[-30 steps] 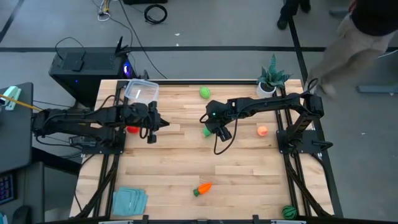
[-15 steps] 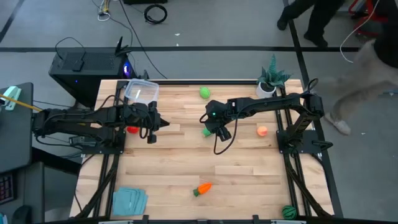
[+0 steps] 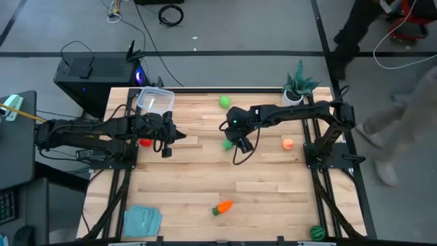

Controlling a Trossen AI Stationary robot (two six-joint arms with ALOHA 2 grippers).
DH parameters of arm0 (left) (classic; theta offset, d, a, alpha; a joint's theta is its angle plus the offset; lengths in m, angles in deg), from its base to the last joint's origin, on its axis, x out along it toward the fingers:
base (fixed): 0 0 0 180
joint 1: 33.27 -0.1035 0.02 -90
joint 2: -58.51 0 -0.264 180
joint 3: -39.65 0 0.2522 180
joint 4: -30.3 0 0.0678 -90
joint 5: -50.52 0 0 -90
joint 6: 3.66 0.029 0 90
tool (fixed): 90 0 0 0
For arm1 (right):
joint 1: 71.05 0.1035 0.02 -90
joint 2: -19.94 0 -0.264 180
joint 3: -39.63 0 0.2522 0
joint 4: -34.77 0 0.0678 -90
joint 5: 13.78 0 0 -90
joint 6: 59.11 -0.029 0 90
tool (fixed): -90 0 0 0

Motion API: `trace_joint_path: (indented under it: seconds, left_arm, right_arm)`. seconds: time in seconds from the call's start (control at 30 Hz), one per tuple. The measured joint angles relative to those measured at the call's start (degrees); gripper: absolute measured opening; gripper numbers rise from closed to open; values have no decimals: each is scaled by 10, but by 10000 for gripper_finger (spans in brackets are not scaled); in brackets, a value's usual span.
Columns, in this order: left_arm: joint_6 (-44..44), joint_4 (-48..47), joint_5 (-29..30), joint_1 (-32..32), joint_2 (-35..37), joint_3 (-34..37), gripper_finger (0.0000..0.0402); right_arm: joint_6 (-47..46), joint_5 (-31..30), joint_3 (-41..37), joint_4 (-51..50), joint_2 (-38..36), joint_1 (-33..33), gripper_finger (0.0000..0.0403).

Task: Pick and placing Produce into tupperware
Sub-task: Put the green corn into the transparent bin

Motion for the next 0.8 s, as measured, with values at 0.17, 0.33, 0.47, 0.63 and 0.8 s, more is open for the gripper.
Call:
trace_joint_path:
  seconds: [0.17, 0.33, 0.47, 0.63, 0.8]
  left_arm:
    - [0, 0, 0, 0, 0, 0, 25]
    - [0, 0, 0, 0, 0, 0, 33]
    - [0, 0, 0, 0, 0, 0, 34]
    - [0, 0, 0, 0, 0, 0, 28]
    - [0, 0, 0, 0, 0, 0, 24]
  right_arm:
    - [-8, 32, -9, 6, 0, -25, 327]
    - [-3, 47, -45, 46, 0, -37, 381]
    - [32, 56, -74, 88, 0, -43, 395]
    - [38, 92, -97, 101, 0, -59, 388]
    - [48, 113, -124, 143, 0, -73, 397]
